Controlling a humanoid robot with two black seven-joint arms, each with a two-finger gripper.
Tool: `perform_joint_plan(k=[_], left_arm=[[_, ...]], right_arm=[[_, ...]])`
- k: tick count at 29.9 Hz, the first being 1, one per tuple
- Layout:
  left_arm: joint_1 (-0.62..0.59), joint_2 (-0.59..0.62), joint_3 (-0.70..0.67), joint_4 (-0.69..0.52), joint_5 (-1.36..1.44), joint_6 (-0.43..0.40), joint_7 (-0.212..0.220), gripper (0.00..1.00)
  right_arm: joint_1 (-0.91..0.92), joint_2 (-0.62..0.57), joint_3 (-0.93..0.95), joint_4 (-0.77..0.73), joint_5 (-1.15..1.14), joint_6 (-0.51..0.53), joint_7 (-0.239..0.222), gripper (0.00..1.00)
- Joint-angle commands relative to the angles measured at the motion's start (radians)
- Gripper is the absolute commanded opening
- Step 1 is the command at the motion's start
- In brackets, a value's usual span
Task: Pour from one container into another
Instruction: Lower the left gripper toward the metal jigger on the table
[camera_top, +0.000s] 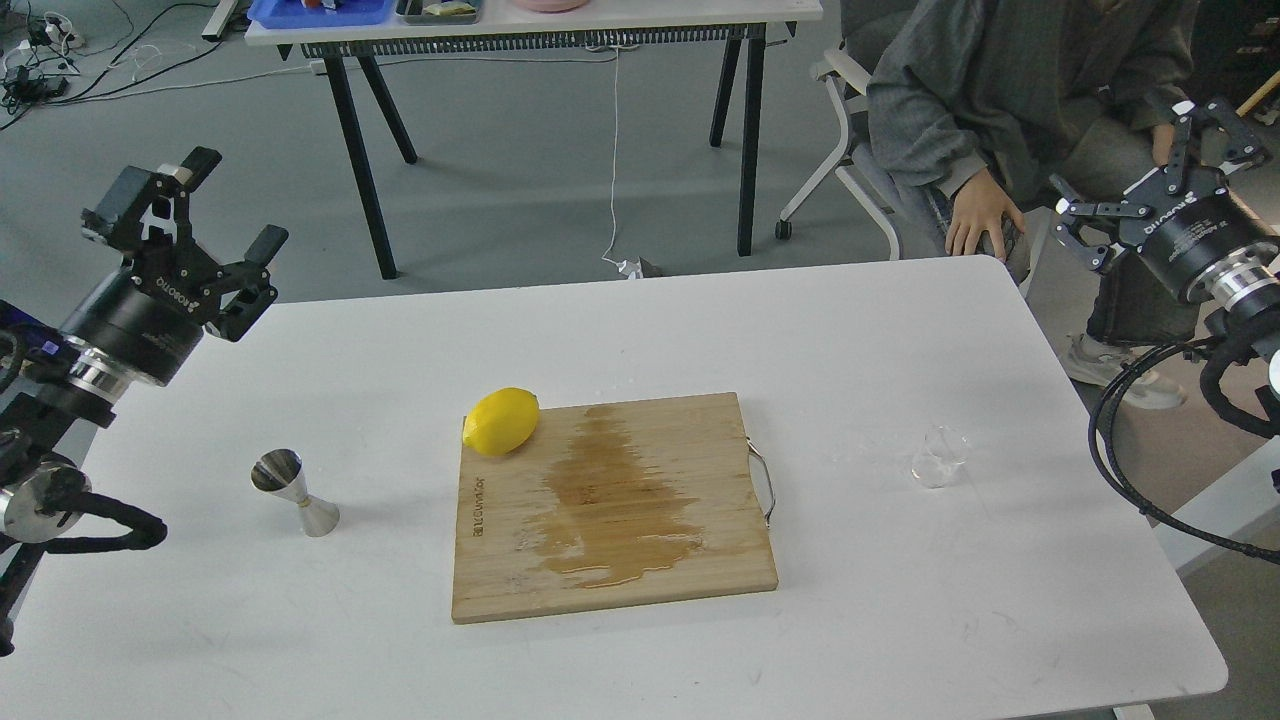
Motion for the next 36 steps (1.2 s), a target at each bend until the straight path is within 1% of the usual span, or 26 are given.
perform_joint_plan(k=[1,5,12,14,16,19,20,21,22,24,26,29,31,32,36], left_arm=[[0.002,0.017,0.002,-0.004,0.001,0.010,0.000,0.99],[0.001,0.017,0.002,-0.014,0.000,0.051,0.000,0.99],[0.001,0.008,-0.002,0.003,-0.006,0.019,0.000,0.99],[-0.001,0.008,0.004,0.022,0.006,0.031,0.000,0.99],[-0.016,0.011,0.019,0.029,0.059,0.041,0.000,0.99],[-0.037,0.021,0.008,0.025,0.235,0.064,0.000,0.99],[-0.042,0.034,0.007,0.016,0.300,0.099,0.000,0.99],[-0.045,0.058,0.008,-0.009,0.364,0.164,0.000,0.99],[-0.047,0.075,0.011,-0.035,0.429,0.238,0.000,0.99],[-0.045,0.093,0.017,-0.095,0.586,0.437,0.000,0.99],[-0.039,0.104,0.024,-0.139,0.715,0.575,0.000,0.99],[-0.027,0.120,0.022,-0.149,0.981,0.773,0.000,0.99],[0.013,0.139,0.016,-0.147,1.134,0.901,0.000,0.99],[0.047,0.156,0.013,-0.147,1.183,0.947,0.000,0.99],[0.182,0.202,0.011,-0.147,1.205,0.947,0.000,0.99]], right_arm=[[0.000,0.000,0.001,0.000,0.000,0.000,0.000,0.98],[0.001,0.000,0.001,0.002,0.001,0.000,0.000,0.98],[0.006,-0.003,0.024,0.011,0.006,0.000,0.000,0.98],[0.003,-0.005,0.038,0.014,0.006,0.000,0.000,0.98],[-0.005,-0.002,0.058,0.017,0.008,0.000,0.000,0.98],[-0.005,0.000,0.067,0.023,0.008,0.000,0.002,0.98],[-0.006,0.002,0.067,0.026,0.008,0.000,0.002,0.98],[-0.006,0.000,0.067,0.028,0.009,0.000,0.000,0.98],[-0.006,0.002,0.065,0.032,0.008,0.000,0.002,0.98],[-0.006,0.000,0.065,0.035,0.008,0.000,0.000,0.98],[-0.006,0.002,0.065,0.035,0.008,0.000,0.002,0.98],[-0.009,0.002,0.065,0.035,0.008,0.000,0.002,0.98],[-0.014,0.002,0.065,0.037,0.008,0.000,0.002,0.98],[-0.018,0.002,0.065,0.037,0.009,0.000,0.000,0.98],[-0.028,0.002,0.065,0.037,0.009,0.000,0.002,0.98]])
